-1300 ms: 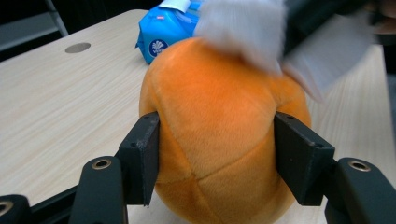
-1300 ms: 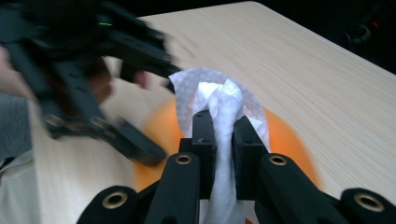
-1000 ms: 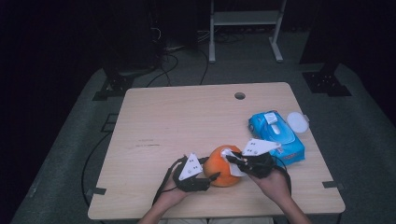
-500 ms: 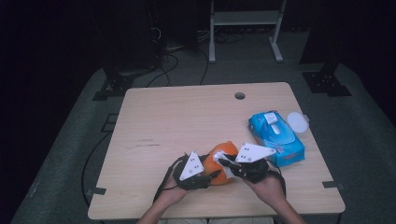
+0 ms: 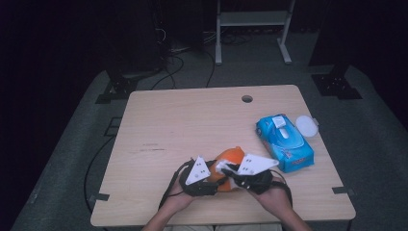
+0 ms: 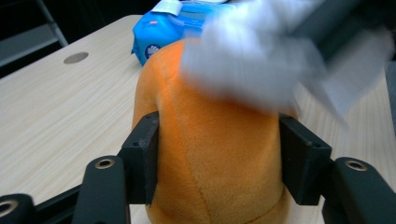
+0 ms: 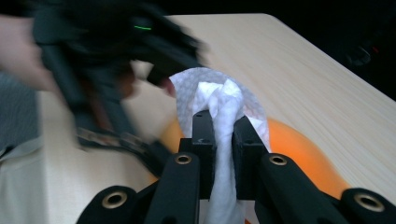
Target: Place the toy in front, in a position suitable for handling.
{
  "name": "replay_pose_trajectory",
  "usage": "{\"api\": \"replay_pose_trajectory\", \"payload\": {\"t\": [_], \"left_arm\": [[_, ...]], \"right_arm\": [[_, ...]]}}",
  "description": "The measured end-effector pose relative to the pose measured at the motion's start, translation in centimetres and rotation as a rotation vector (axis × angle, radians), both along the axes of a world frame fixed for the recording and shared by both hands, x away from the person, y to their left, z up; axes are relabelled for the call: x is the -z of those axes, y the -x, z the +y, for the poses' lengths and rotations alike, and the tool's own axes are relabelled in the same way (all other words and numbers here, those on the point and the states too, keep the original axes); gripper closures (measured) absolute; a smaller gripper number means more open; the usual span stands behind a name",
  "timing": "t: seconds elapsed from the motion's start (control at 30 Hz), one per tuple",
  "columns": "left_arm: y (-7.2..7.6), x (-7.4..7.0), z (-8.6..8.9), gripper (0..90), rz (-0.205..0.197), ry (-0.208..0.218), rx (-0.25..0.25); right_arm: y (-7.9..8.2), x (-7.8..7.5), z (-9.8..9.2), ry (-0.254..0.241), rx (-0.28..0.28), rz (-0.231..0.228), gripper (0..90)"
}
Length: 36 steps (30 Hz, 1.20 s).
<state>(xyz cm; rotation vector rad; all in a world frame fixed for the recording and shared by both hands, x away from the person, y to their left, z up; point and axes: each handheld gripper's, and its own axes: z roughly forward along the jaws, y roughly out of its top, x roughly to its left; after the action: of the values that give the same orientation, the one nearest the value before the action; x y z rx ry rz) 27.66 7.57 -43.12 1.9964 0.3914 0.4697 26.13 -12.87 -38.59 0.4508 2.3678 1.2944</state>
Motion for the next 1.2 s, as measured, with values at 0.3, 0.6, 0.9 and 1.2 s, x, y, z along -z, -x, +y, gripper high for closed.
{"api": "replay_pose_trajectory", "payload": {"t": [0.3, 0.6, 0.9, 1.2], "left_arm": [[0.0, 0.0, 0.1, 38.7, -0.012, -0.009, 0.019], [-0.3, 0.0, 0.5, 34.5, 0.050, 0.035, 0.010], [-1.4, -0.1, 1.7, 27.5, 0.102, 0.049, -0.049], [-1.1, -0.1, 1.6, 31.3, 0.096, 0.045, -0.028]], "right_arm": [[-2.5, 0.4, -3.0, -0.065, 0.095, 0.080, 81.6], [-2.0, -0.1, -2.0, -0.039, 0.089, 0.051, 81.5], [-2.3, 0.9, -2.8, -0.020, 0.114, 0.071, 81.6], [-1.0, 0.8, -0.3, 0.007, 0.059, 0.067, 81.6]]}}
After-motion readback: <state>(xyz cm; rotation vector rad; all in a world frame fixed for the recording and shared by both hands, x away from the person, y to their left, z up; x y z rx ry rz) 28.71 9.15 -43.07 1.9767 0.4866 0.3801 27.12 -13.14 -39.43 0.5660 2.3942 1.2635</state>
